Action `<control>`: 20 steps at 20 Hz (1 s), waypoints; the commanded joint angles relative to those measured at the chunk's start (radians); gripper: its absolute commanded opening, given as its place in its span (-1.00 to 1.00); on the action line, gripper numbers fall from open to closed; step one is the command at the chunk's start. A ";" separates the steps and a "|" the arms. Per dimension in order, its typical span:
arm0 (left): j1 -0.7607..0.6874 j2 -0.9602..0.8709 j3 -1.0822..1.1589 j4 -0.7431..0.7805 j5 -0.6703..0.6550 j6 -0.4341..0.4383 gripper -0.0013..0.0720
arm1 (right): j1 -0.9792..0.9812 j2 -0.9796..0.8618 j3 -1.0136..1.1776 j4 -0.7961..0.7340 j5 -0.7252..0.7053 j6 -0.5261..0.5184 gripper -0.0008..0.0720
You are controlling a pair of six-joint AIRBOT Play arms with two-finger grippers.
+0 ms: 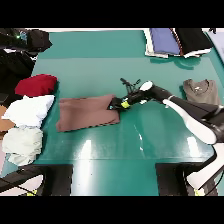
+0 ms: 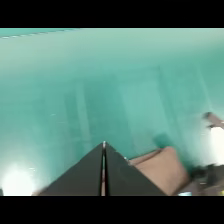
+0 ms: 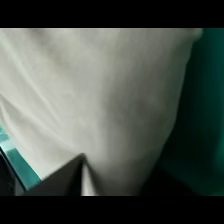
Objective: Fold the shirts.
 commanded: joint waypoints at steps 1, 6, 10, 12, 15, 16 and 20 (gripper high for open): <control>-0.002 -0.001 0.000 -0.068 0.002 0.003 -0.90 | 0.071 -0.089 0.126 0.036 -0.030 -0.028 -0.77; -0.086 -0.001 0.000 -0.076 0.011 0.026 -0.90 | -0.017 -0.011 0.204 -0.051 -0.082 -0.048 -0.93; -0.186 -0.001 0.000 -0.076 0.043 0.047 -0.90 | -0.245 0.159 0.204 -0.267 -0.027 0.022 -0.93; -0.212 -0.001 0.000 -0.076 0.050 0.047 -0.90 | -0.402 0.245 0.204 -0.354 0.042 0.034 -0.93; -0.220 -0.001 0.000 -0.087 0.059 0.045 -0.90 | -0.640 0.344 0.204 -0.435 0.119 0.039 -0.93; -0.220 -0.001 0.000 -0.088 0.065 0.043 -0.90 | -0.726 0.366 0.204 -0.435 0.132 0.038 -0.93; -0.220 -0.001 0.000 -0.088 0.099 0.024 -0.90 | -0.998 0.389 0.204 -0.424 0.117 0.038 -0.93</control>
